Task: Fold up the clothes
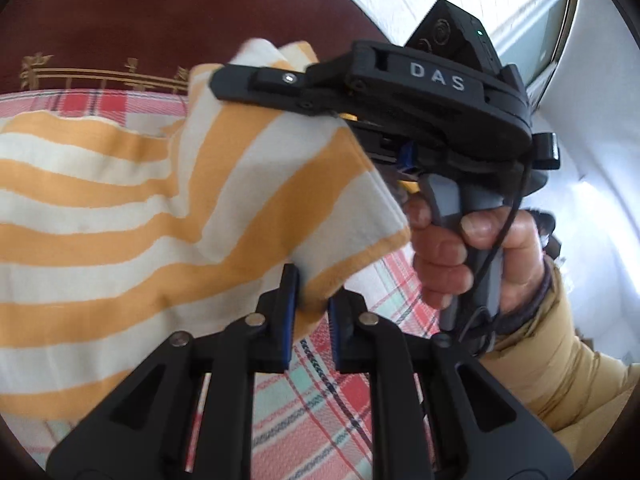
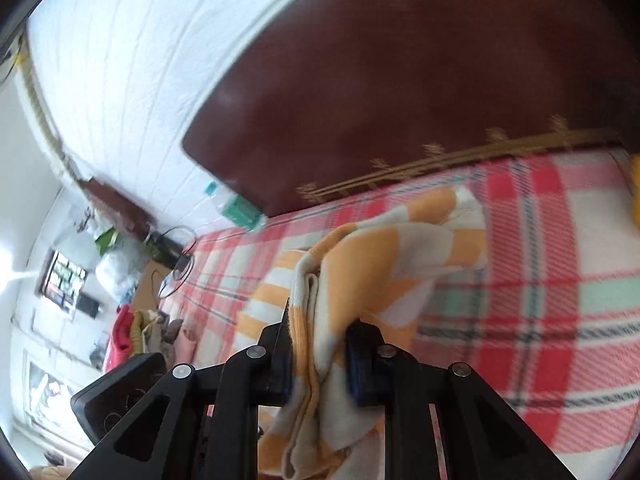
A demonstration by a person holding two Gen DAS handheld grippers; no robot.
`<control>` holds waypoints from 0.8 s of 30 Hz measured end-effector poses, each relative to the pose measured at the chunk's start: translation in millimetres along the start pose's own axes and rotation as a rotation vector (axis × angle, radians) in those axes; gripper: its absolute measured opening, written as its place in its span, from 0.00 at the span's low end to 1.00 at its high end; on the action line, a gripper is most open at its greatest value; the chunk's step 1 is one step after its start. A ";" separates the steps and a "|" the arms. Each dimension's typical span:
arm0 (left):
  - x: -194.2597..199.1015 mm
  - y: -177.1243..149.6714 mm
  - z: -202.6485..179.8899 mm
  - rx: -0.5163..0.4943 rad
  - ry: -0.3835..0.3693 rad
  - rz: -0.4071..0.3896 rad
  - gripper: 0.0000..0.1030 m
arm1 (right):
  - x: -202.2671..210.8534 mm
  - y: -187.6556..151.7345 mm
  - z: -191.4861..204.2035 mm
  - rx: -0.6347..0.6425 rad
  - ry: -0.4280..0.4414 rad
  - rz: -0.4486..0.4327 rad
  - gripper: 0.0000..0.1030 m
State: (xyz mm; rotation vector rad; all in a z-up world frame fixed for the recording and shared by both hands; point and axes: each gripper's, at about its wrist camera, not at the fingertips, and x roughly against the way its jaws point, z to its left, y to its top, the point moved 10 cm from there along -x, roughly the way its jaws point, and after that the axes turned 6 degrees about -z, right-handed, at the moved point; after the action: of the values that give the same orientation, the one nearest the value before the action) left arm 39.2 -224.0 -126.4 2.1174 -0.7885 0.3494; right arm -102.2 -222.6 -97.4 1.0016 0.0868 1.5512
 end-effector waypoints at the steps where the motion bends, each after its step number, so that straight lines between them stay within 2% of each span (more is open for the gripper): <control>1: 11.5 -0.1 8.8 0.023 0.007 -0.021 0.15 | -10.4 -0.5 15.6 0.027 0.007 0.015 0.19; 6: 69.7 -0.5 53.5 0.139 0.039 -0.125 0.15 | -80.4 -19.8 74.9 0.089 0.054 0.102 0.19; 8: 83.5 -10.7 79.9 0.208 0.069 -0.136 0.15 | -113.9 -35.4 88.3 0.091 0.052 0.145 0.21; 9: 90.2 -17.2 93.5 0.248 0.079 -0.140 0.15 | -129.2 -44.8 90.5 0.075 0.050 0.171 0.25; 10: 95.2 -22.9 100.0 0.273 0.078 -0.147 0.15 | -144.0 -54.6 91.3 0.057 0.044 0.198 0.33; 11: 100.1 -28.6 106.0 0.296 0.075 -0.155 0.15 | -153.9 -63.7 91.8 0.049 0.036 0.220 0.48; 12: 105.0 -34.3 112.1 0.320 0.073 -0.163 0.15 | -160.7 -72.3 92.1 0.048 0.026 0.237 0.54; 17: 115.2 -47.5 105.8 0.273 0.085 -0.160 0.15 | -139.1 -77.2 112.1 0.162 0.048 0.189 0.57; 18: 116.2 -48.3 104.2 0.269 0.084 -0.161 0.15 | -128.3 -74.2 113.8 0.174 0.060 0.167 0.58; 19: 117.2 -49.2 102.6 0.264 0.082 -0.162 0.15 | -117.4 -72.5 113.7 0.186 0.064 0.145 0.64; 21: 119.7 -50.9 100.6 0.263 0.077 -0.169 0.15 | -98.4 -73.4 111.7 0.212 0.060 0.114 0.66; 24: 126.5 -56.3 100.3 0.272 0.067 -0.176 0.15 | -87.8 -87.6 112.2 0.289 0.020 0.118 0.66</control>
State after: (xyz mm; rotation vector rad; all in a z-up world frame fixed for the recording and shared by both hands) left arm 169.6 -329.4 -160.2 2.3949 -0.5346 0.4506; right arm 26.9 -325.3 -124.4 1.2351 0.2766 1.6881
